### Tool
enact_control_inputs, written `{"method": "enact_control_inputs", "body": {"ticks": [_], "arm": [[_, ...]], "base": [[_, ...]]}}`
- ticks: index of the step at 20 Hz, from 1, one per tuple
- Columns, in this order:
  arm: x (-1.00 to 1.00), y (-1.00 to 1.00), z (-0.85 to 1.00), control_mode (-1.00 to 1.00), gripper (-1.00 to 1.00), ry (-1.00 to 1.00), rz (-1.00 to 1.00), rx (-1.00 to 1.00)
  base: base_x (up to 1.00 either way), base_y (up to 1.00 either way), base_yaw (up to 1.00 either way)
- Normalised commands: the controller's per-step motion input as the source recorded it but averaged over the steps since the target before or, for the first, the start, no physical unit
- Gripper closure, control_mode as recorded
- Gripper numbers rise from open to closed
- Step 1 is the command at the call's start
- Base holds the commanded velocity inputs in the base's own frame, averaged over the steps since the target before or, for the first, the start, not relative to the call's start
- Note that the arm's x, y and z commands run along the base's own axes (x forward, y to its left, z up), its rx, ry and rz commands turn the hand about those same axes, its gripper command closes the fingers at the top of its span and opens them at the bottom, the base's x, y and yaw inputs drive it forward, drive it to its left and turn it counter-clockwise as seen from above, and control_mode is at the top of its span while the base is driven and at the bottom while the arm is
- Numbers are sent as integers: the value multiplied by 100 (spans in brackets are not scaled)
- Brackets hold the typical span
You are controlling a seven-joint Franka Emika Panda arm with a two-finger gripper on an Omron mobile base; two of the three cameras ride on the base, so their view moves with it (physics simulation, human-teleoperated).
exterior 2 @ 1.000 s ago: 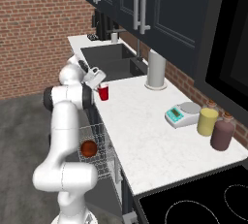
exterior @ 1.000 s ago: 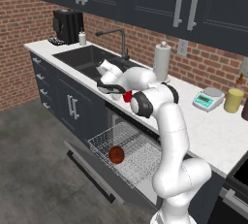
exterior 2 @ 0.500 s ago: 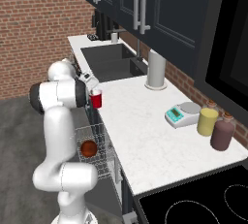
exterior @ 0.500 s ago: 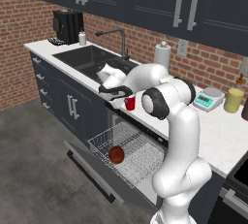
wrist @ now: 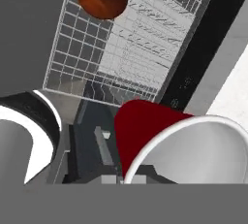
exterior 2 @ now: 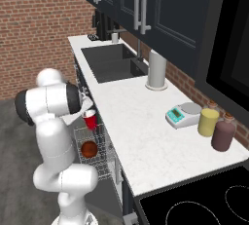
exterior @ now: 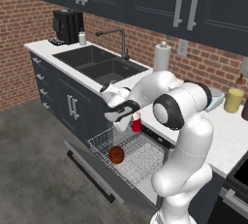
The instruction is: Pick up the cup and bowl from the counter, place them in the dishwasher, and close the dishwasher door.
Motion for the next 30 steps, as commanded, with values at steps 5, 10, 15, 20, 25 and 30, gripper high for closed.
{"method": "enact_control_inputs", "body": {"ticks": [5, 10, 15, 20, 25, 30], "arm": [[-86, 40, -92, -100, 100, 34, 0, -10], [-4, 4, -97, -100, 100, 31, 0, -7], [21, 0, -92, -100, 100, 23, 0, -4], [27, 0, -76, -100, 100, 10, 2, -3], [27, 1, -30, -100, 100, 0, 5, -2], [29, 0, -28, -100, 100, 0, 8, -1]], "base": [[0, 0, 0], [0, 0, 0], [0, 0, 0], [0, 0, 0], [0, 0, 0], [0, 0, 0]]}}
